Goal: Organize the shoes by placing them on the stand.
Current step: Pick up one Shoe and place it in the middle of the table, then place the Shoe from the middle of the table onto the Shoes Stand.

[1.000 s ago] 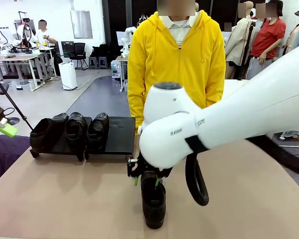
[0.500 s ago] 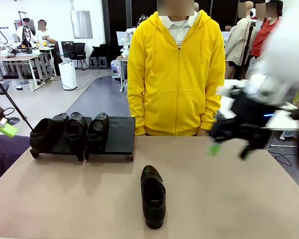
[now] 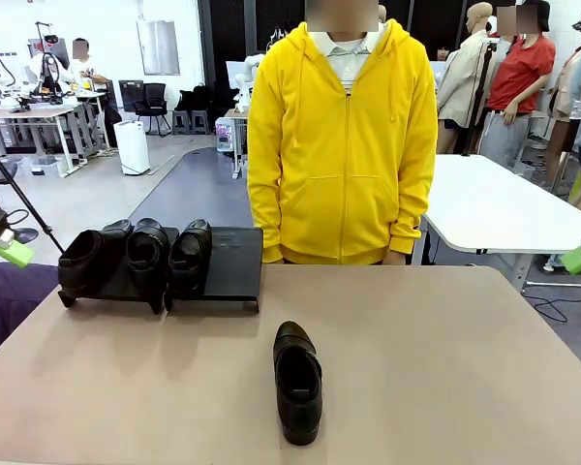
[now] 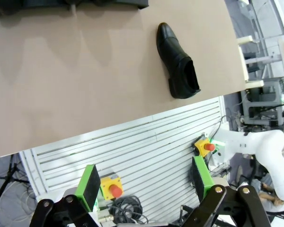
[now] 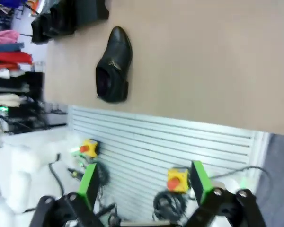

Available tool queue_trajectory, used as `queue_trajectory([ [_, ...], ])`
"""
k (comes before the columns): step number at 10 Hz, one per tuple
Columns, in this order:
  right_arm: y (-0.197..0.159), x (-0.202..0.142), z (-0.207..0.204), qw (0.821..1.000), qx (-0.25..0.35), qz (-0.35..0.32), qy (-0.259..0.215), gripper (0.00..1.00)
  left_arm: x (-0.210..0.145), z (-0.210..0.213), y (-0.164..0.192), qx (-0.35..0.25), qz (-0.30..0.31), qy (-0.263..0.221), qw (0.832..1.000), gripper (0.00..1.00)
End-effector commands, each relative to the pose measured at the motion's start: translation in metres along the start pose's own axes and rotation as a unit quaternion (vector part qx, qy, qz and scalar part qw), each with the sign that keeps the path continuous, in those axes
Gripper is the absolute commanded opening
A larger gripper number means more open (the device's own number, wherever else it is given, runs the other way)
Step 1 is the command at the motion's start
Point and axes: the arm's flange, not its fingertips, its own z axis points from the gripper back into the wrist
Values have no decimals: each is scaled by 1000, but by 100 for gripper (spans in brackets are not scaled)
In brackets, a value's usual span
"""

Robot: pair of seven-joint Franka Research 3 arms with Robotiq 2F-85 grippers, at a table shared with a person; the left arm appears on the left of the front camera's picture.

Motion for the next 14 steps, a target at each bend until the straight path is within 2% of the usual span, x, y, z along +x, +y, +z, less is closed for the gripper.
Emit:
queue_trajectory([
  [1, 17, 17, -19, 998, -27, 26, 47, 100, -1, 1, 2, 2, -6, 2, 1000, 100],
  [12, 17, 17, -19, 998, -27, 26, 47, 100, 0, 0, 0, 0, 0, 0, 1000, 100],
  [14, 17, 17, -19, 998, -27, 26, 47, 100, -6, -31, -43, -17, -22, 27, 999, 100],
])
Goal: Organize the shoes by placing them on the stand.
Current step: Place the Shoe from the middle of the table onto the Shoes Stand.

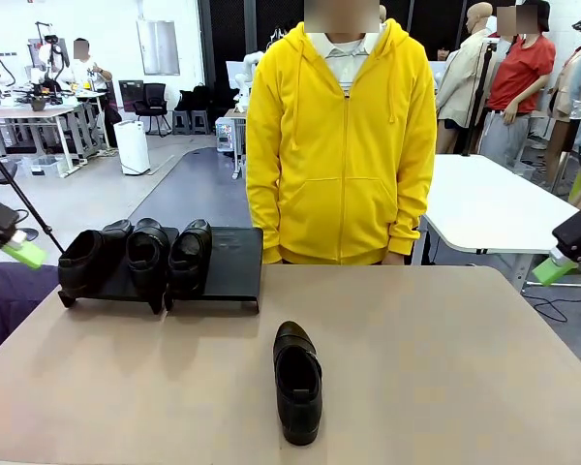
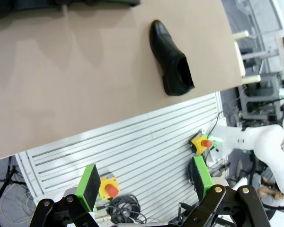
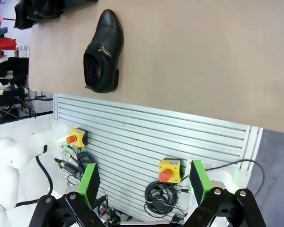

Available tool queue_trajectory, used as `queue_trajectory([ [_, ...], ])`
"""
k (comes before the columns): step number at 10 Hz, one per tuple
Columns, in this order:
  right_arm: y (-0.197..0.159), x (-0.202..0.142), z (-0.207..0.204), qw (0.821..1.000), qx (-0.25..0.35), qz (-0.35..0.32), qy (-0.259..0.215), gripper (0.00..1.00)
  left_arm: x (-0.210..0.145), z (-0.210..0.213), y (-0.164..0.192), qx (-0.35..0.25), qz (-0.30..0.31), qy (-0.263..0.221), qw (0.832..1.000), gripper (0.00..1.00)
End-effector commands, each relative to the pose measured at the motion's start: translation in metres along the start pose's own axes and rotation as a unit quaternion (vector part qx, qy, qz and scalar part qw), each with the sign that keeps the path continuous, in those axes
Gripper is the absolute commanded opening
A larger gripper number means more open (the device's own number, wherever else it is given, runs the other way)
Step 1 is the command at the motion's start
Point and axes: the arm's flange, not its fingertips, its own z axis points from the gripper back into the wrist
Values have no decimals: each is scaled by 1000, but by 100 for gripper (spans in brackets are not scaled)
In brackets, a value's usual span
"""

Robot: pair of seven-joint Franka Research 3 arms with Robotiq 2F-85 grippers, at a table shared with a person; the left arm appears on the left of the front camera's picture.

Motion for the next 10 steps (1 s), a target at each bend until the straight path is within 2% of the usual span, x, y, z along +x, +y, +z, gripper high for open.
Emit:
queue_trajectory([
  [1, -2, 1, 5, 1000, 9, 12, 2, 100, -4, -49, -56, 10, -21, 38, 999, 100],
  [2, -2, 1, 5, 1000, 9, 12, 2, 100, -7, -88, -89, 6, -46, 79, 996, 100],
  [3, -2, 1, 5, 1000, 9, 12, 2, 100, -11, -133, -122, 23, -46, 105, 993, 100],
  [5, -2, 1, 5, 1000, 9, 12, 2, 100, -30, -219, -154, 86, -25, 83, 993, 100],
  [7, -2, 1, 5, 1000, 9, 12, 2, 100, -35, -290, -179, 141, -24, 83, 986, 100],
  [8, -2, 1, 5, 1000, 9, 12, 2, 100, -23, -285, -181, 114, -47, 123, 985, 100],
  [9, -2, 1, 5, 1000, 9, 12, 2, 100, -57, -265, -170, 107, -42, 88, 989, 100],
  [10, -2, 1, 5, 1000, 9, 12, 2, 100, -57, -265, -170, 107, -42, 88, 989, 100],
])
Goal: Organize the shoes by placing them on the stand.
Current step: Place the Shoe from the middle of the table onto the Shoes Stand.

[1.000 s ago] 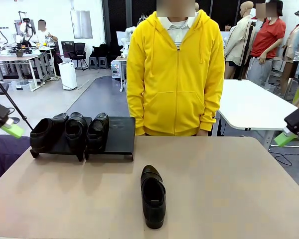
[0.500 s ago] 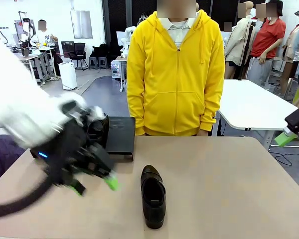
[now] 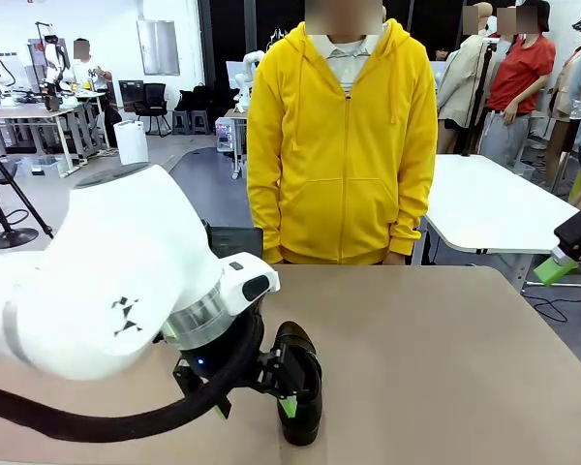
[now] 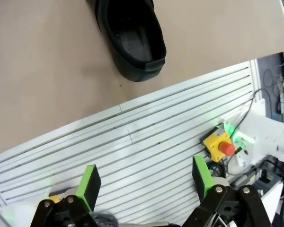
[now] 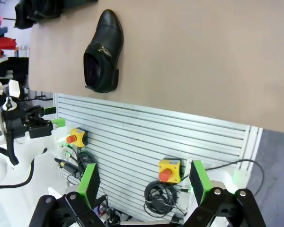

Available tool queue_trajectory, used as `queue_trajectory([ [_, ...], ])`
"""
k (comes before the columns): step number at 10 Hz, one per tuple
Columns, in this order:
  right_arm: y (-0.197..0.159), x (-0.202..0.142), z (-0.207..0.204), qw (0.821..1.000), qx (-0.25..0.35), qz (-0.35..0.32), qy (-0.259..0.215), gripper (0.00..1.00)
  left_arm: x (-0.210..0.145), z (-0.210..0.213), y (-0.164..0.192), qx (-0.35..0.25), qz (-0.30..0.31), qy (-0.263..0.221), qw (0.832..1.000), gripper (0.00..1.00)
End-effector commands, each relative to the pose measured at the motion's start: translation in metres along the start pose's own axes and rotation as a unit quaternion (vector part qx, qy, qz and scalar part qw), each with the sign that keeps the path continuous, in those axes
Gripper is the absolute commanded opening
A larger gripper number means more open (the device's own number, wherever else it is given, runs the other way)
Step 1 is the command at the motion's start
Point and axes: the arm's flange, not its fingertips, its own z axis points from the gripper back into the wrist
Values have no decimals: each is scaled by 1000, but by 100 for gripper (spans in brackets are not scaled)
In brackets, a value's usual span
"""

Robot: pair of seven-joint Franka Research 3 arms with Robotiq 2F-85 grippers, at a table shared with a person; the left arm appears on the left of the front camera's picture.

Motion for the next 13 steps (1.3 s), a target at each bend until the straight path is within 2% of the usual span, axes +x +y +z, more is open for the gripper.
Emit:
queue_trajectory([
  [1, -2, 1, 3, 1000, 9, 12, 2, 100, -13, 20, 8, -6, 9, -13, 1000, 100],
  [2, -2, 1, 3, 1000, 9, 12, 2, 100, 0, 0, 0, 0, 0, 0, 1000, 100],
  [3, -2, 1, 3, 1000, 9, 12, 2, 100, 12, -25, -5, 18, 16, 4, 1000, 100],
  [5, -2, 1, 3, 1000, 9, 12, 2, 100, 41, -63, -11, 44, 14, -26, 999, 100],
  [6, -2, 1, 3, 1000, 9, 12, 2, 100, 61, -77, -9, 83, -7, -41, 996, 100],
  [8, -2, 1, 3, 1000, 9, 12, 2, 100, 96, -91, -2, 100, 15, -28, 994, 100],
  [9, -2, 1, 3, 1000, 9, 12, 2, 100, 108, -98, 1, 131, 40, -28, 990, 100],
  [10, -2, 1, 3, 1000, 9, 12, 2, 100, 114, -98, 1, 140, 56, -5, 989, 100],
  [11, -2, 1, 3, 1000, 9, 12, 2, 100, 92, -88, 22, 100, 8, -34, 994, 100],
  [13, -2, 1, 3, 1000, 9, 12, 2, 100, 92, -88, 22, 100, 8, -34, 994, 100],
])
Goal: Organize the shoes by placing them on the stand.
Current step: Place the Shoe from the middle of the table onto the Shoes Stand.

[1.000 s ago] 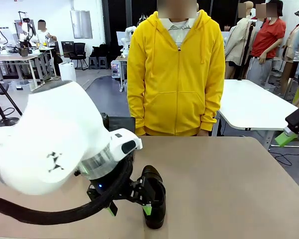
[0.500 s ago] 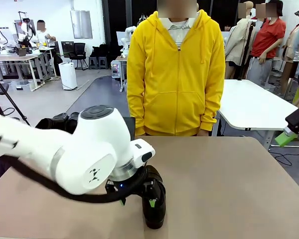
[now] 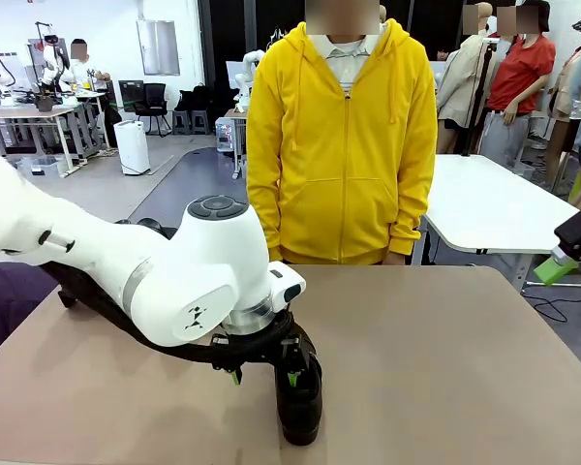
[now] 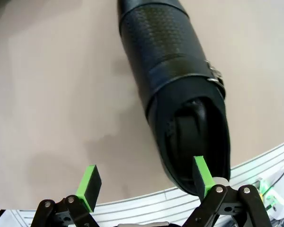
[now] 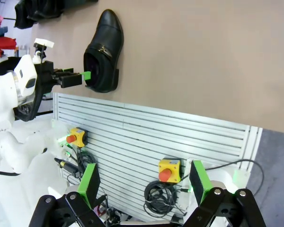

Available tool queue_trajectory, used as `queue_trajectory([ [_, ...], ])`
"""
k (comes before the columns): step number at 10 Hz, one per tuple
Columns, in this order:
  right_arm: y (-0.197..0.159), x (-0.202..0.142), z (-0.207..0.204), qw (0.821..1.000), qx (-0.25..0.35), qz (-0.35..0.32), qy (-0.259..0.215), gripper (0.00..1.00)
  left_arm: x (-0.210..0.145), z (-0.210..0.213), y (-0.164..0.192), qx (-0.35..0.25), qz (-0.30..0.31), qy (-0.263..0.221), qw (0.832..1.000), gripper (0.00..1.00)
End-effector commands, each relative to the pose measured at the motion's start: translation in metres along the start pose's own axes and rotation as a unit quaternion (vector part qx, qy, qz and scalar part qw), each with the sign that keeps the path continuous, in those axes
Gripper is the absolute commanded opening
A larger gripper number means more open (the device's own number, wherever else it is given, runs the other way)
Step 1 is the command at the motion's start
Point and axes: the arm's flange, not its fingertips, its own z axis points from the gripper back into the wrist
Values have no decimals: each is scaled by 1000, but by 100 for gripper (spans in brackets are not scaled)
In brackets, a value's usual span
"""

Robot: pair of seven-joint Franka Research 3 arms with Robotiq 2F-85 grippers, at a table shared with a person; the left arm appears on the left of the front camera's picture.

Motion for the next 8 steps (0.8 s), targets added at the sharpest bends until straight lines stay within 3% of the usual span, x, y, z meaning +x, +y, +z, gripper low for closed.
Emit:
queue_trajectory([
  [1, -2, 1, 3, 1000, 9, 11, 2, 100, -6, 3, 8, -11, -8, -7, 1000, 100],
  [2, -2, 1, 3, 1000, 9, 11, 2, 100, 0, 0, 0, 0, 0, 0, 1000, 100],
  [3, -2, 1, 3, 1000, 9, 11, 2, 100, 3, -8, -5, 59, 72, -53, 994, 100],
  [4, -2, 1, 3, 1000, 9, 11, 2, 100, 12, -20, -10, 46, 56, -42, 996, 100],
  [8, -2, 1, 3, 1000, 9, 11, 2, 100, 37, -50, -1, 49, 102, -26, 993, 100],
])
